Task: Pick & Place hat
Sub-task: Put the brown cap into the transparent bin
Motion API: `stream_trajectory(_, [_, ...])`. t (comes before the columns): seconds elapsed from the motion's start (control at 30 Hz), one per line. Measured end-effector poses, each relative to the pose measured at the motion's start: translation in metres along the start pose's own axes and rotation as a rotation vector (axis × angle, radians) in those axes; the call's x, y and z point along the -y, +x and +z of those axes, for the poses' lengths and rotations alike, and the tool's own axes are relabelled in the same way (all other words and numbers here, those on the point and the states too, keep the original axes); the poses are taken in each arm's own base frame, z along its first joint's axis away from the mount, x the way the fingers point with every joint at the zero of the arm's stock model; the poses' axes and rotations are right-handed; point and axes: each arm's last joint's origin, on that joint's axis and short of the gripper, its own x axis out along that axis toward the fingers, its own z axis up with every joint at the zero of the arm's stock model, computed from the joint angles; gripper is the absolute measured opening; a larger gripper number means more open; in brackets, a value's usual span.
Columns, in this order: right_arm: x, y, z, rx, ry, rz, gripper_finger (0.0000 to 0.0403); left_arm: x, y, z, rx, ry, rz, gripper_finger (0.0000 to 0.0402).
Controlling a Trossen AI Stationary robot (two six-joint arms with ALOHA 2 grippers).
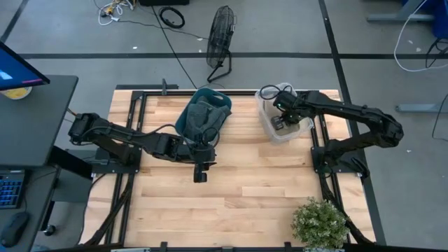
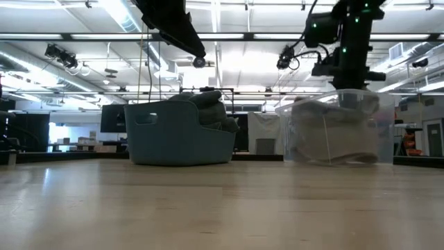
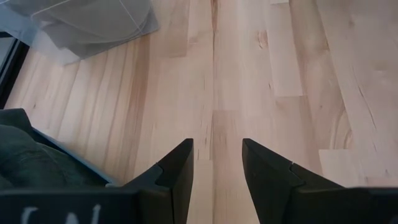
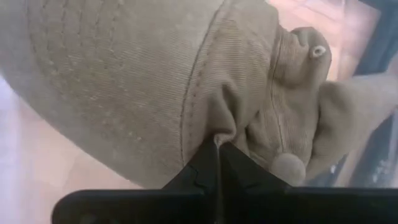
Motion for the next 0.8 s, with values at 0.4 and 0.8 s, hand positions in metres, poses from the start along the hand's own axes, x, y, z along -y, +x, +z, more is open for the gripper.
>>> stream_trajectory(0.4, [0.009, 0.038, -0.009, -0.004, -0.017, -0.001, 0.0010, 0.000, 0.000, 0.000, 0.000, 0.000, 0.000, 0.0140])
stream_trajectory(0.8, [0.005, -0.002, 0.006, 0.019, -0.117, 0.016, 0.0068, 0.000, 0.000, 0.000, 0.002, -0.028, 0.001, 0.0140])
